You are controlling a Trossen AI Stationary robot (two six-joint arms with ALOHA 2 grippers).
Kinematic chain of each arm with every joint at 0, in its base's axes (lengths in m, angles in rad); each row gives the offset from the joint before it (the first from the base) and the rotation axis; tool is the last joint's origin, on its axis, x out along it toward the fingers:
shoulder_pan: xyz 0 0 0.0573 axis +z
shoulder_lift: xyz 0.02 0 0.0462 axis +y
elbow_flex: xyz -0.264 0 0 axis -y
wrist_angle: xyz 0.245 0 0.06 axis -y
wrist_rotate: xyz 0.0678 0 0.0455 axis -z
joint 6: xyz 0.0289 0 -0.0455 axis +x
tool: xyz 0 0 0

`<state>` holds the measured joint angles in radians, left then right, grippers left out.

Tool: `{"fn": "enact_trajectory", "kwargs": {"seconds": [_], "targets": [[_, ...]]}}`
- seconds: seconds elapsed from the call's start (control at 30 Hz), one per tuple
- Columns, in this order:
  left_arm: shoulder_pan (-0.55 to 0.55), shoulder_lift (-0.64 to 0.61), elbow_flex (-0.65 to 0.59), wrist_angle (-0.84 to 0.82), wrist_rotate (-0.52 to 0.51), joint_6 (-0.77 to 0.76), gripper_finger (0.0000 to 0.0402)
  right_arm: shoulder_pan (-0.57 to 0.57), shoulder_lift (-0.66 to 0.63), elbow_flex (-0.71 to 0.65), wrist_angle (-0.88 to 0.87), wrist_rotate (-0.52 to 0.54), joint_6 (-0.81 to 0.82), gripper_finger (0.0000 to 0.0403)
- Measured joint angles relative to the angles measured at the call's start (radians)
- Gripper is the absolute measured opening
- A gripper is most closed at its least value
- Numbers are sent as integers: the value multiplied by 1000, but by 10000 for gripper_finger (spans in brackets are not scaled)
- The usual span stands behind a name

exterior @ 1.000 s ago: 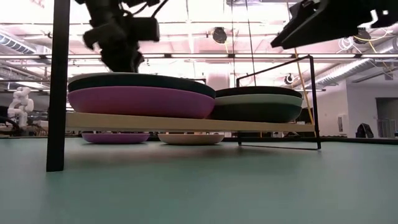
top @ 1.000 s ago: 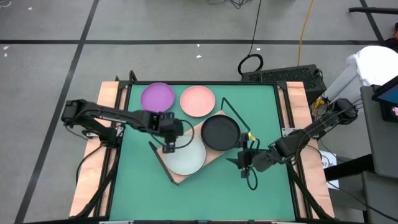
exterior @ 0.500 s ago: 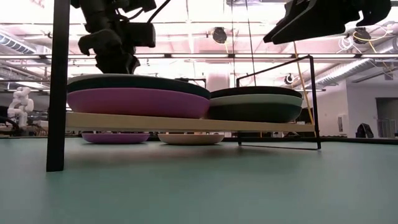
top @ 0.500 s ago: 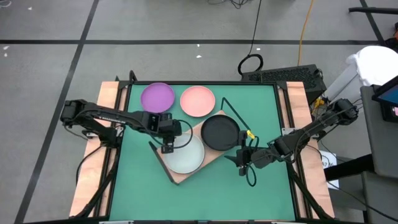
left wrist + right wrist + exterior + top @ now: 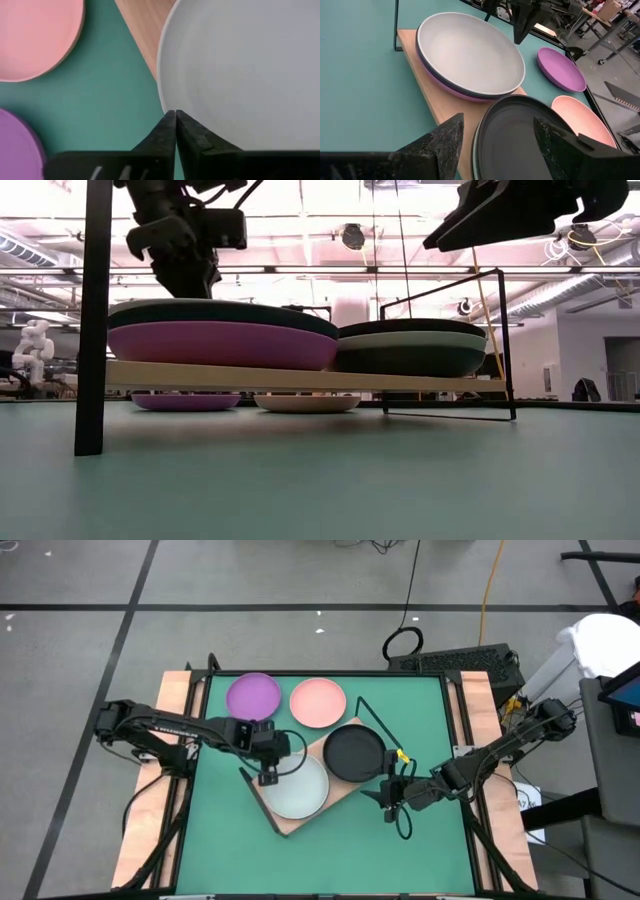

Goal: Place and stack plates onto a shelf
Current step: Stack the gray plate on top of the blue plate on the shelf

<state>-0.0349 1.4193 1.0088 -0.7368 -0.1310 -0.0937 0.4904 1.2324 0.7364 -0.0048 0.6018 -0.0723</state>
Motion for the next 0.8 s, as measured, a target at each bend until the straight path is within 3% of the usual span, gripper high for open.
{"fn": "enact_trajectory", "kwargs": {"seconds": [0.8], "targets": [[2, 12, -55, 48, -4, -31, 5, 0, 0, 0, 1, -1, 4, 219]]}}
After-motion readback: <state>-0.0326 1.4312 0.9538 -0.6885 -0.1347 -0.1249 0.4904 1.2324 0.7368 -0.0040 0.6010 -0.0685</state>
